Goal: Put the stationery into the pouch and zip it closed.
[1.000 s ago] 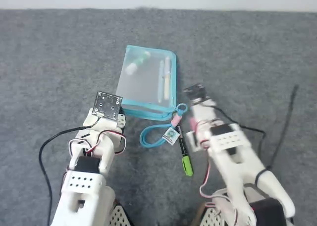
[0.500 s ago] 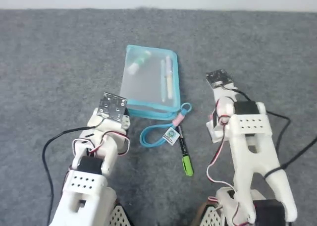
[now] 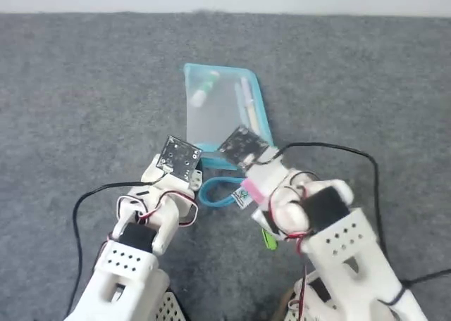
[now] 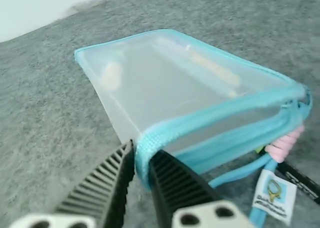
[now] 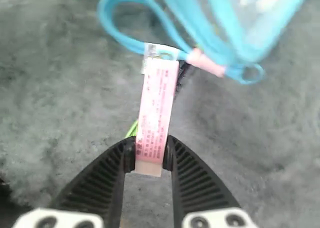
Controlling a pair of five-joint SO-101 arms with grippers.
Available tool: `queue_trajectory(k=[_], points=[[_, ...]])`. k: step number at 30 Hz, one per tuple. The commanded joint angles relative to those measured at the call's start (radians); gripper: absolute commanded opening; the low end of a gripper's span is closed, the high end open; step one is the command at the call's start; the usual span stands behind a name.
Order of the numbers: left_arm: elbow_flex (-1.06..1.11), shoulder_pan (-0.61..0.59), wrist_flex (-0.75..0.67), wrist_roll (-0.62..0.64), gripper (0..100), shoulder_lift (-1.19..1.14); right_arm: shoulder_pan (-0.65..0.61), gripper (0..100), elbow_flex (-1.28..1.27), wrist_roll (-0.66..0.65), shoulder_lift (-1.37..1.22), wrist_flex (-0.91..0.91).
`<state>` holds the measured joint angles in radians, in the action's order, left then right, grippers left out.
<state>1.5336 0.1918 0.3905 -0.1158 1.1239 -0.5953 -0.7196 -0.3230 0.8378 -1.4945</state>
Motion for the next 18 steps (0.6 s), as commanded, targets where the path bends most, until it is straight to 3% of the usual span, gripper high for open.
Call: queue_trajectory(k=[1,11,18], points=[[-0.016,0.035,-0.025,-0.006,1,0.006,-0.031,0.6,0.083,-0.012,-0.084,0.035],[-0.016,0.052,-0.025,-0.006,1,0.006,-0.028,0.6,0.439,0.083,-0.552,0.061],[-0.016,0.057,-0.025,-0.006,1,0.006,0.071,0.6,0.678,0.155,-0.791,0.05]])
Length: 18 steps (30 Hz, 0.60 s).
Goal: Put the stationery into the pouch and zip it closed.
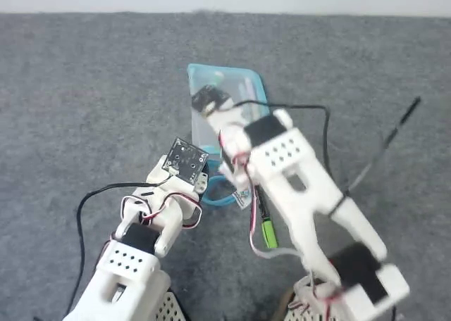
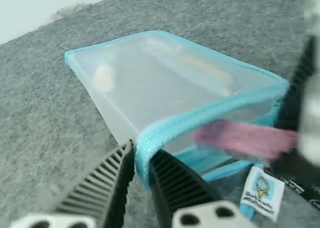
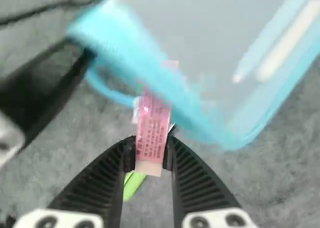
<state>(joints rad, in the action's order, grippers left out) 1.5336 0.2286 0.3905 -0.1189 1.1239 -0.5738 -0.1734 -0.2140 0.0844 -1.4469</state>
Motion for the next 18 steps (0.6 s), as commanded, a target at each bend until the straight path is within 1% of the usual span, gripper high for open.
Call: queue_trajectory(k=[1,8,11,13,16,18], points=[[-0.016,0.02,-0.026,-0.003,1,0.006,0.061,0.6,0.169,0.061,-0.064,-0.002],[-0.016,0.021,-0.026,-0.003,1,0.006,0.073,0.6,0.342,0.18,-0.196,-0.002],[-0.016,0.021,-0.026,-0.003,1,0.006,0.073,1.4,0.371,0.198,-0.229,-0.002],[-0.016,0.021,-0.026,-0.003,1,0.006,0.07,6.9,0.373,0.199,-0.234,-0.002],[-0.016,0.021,-0.026,-0.003,1,0.006,0.067,19.1,0.373,0.196,-0.234,-0.015],[-0.016,0.021,-0.026,-0.003,1,0.006,0.067,23.7,0.373,0.193,-0.234,-0.021]])
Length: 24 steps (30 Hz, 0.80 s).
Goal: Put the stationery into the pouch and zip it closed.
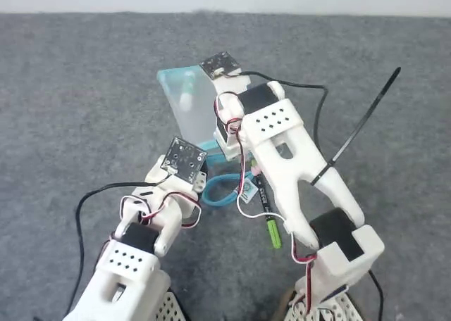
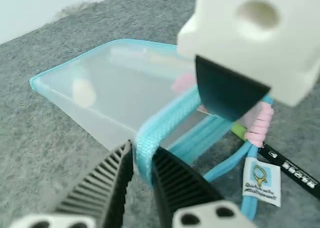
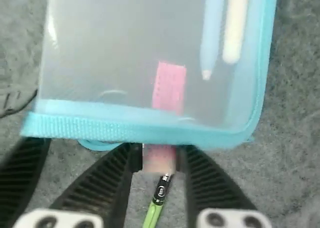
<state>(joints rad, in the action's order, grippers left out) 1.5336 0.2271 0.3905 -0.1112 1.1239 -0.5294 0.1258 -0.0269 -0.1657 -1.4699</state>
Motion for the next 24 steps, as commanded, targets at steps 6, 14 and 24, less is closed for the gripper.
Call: queue_trajectory(k=[6,14,24], points=[[-0.015,0.023,-0.026,-0.011,1,0.006,0.022,24.2,0.074,0.005,0.016,-0.001],[-0.016,0.011,-0.028,-0.011,1,0.008,0.03,24.2,0.074,-0.078,0.196,-0.104],[-0.044,-0.146,-0.02,0.127,1,0.003,0.162,24.2,-0.313,-0.121,0.415,-0.024]])
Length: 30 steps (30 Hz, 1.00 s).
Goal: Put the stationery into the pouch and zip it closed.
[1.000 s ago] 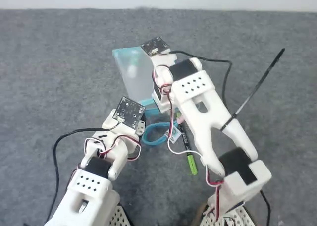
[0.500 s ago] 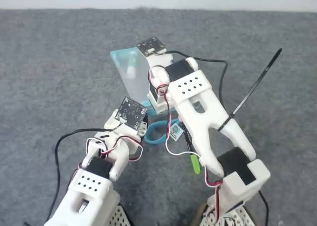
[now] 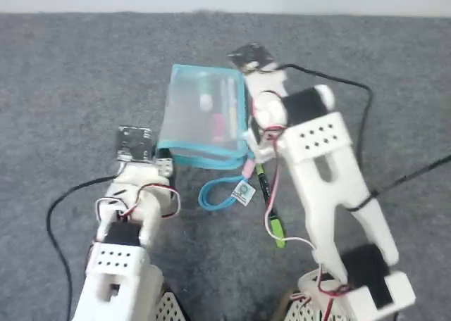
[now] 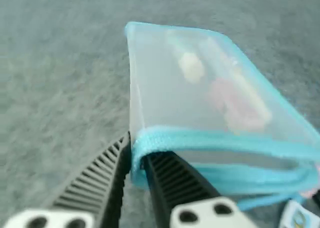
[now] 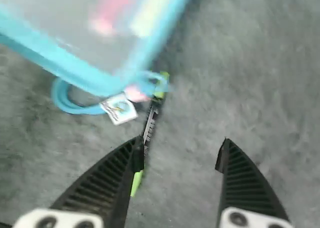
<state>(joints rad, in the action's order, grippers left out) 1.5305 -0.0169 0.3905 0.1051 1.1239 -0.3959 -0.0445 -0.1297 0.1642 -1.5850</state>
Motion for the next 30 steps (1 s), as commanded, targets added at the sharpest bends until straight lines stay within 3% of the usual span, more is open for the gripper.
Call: queue_trajectory(k=[1,3,4,8,10,17,30], points=[[-0.024,0.164,-0.015,-0.184,1,0.006,0.028,24.2,-0.21,-0.018,0.096,0.128],[-0.021,0.238,0.009,-0.334,1,0.008,0.028,24.2,-0.331,-0.018,0.114,0.193],[-0.031,0.207,0.011,-0.33,1,0.009,0.028,24.2,-0.388,-0.018,0.122,0.225],[-0.116,-0.135,0.008,-0.037,1,0.006,0.035,24.2,-0.563,-0.02,0.145,0.338],[-0.124,-0.203,0.008,0.003,1,0.005,0.028,24.2,-0.618,-0.02,0.148,0.392],[-0.079,-0.055,0.009,-0.172,1,0.006,0.027,24.1,-0.733,-0.012,0.14,0.507],[-0.077,-0.048,0.011,-0.172,1,0.006,-0.01,23.8,-0.87,-0.017,0.14,0.65]])
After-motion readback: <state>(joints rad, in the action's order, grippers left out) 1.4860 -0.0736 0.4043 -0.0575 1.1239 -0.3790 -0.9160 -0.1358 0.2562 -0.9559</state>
